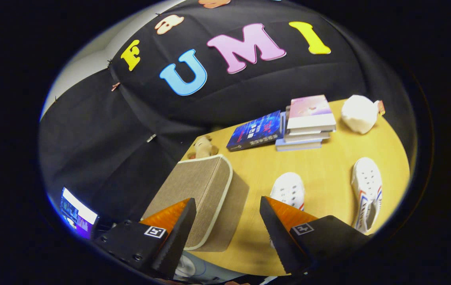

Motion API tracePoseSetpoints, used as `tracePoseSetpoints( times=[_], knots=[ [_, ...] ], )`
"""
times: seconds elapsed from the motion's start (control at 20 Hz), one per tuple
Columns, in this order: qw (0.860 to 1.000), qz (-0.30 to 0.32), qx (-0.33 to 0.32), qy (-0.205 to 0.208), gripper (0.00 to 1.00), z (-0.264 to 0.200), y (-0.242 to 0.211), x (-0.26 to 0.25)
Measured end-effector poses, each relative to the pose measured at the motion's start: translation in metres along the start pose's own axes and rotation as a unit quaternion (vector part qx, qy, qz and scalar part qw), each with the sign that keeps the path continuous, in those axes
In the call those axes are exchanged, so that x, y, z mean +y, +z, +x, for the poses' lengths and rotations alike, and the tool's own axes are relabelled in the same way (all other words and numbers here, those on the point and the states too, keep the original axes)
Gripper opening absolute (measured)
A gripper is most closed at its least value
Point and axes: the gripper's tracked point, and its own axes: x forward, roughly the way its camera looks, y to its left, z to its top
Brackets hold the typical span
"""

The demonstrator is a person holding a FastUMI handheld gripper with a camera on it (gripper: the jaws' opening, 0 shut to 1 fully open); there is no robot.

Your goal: Open the storage box then place both shoes into the box .Put the left shoe in first, then the right shoe, with the right side of both shoes facing outward in a uniform manner.

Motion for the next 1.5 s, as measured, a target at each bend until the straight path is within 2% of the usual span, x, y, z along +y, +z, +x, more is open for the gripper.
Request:
tracePoseSetpoints(
  times=[0.2,0.4,0.6,0.8,1.05,1.35,1.5],
  knots=[
    [0.992,0.035,0.065,0.1,0.98,0.011,-0.031,0.024],
    [0.976,0.069,0.122,0.164,0.98,0.015,-0.069,0.031],
    [0.962,0.103,0.159,0.197,0.98,0.021,-0.092,0.036],
    [0.941,0.174,0.164,0.238,0.98,0.032,-0.091,0.049],
    [0.923,0.237,0.186,0.24,0.98,0.052,-0.099,0.046],
    [0.885,0.319,0.192,0.28,0.97,0.041,-0.078,0.057],
    [0.875,0.333,0.194,0.292,0.95,0.034,-0.072,0.062]
  ],
)
